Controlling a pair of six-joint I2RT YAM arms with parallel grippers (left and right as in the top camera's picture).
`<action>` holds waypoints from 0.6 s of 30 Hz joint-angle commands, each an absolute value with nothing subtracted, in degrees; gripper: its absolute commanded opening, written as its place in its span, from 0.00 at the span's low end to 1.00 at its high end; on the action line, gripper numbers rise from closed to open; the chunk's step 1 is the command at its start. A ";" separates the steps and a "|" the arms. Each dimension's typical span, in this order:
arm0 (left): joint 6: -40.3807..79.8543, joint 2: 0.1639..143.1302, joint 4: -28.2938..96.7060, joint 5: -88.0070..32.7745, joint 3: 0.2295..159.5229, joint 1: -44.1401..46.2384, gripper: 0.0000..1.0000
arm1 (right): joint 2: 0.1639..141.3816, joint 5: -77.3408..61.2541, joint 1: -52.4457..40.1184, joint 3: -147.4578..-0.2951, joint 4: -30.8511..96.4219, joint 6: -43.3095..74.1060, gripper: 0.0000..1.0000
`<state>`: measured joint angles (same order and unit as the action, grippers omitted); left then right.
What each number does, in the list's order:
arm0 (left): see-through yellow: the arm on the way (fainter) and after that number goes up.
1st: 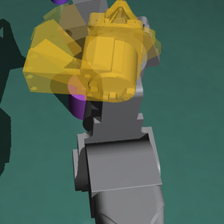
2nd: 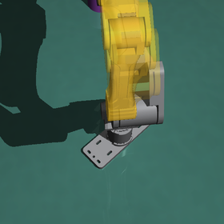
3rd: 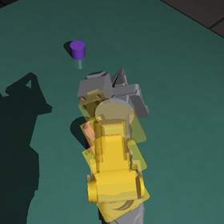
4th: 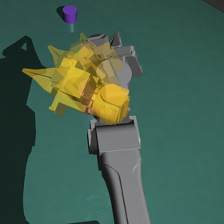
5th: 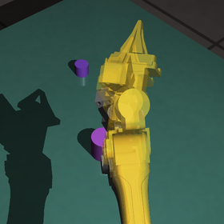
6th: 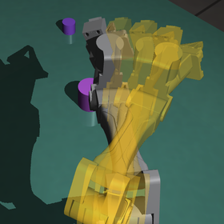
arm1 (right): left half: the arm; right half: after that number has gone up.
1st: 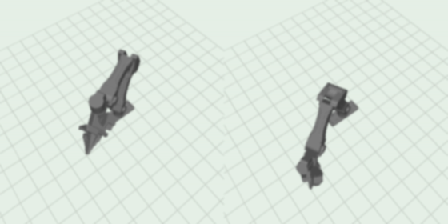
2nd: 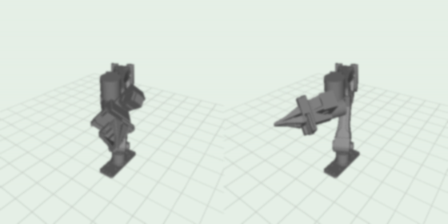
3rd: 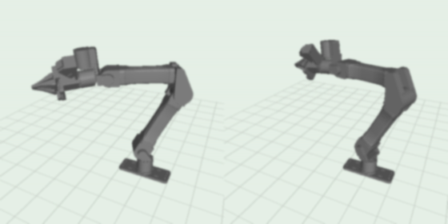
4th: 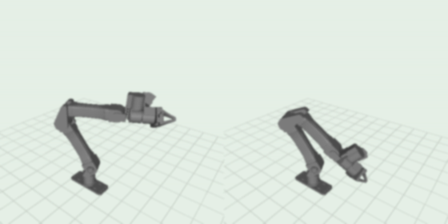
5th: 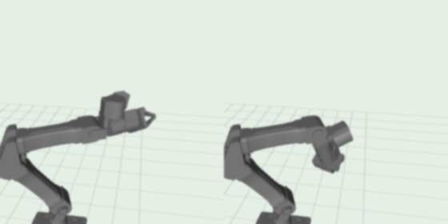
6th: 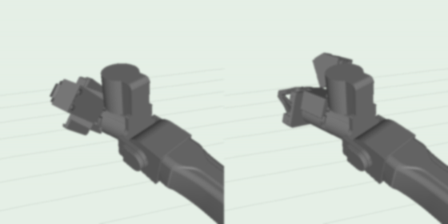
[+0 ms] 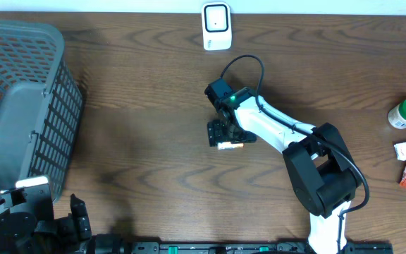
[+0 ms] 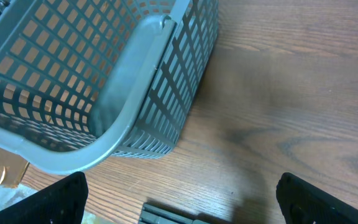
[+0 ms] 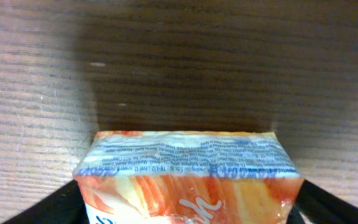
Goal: Scan the item barcode
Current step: 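Lift the Kleenex pack with the right gripper toward the scanner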
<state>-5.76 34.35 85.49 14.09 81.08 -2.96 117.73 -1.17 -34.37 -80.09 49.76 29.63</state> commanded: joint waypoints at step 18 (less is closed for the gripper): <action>-5.06 34.35 85.49 14.59 81.43 -3.20 0.97 | 118.85 -15.14 -32.64 -93.12 66.35 23.18 0.63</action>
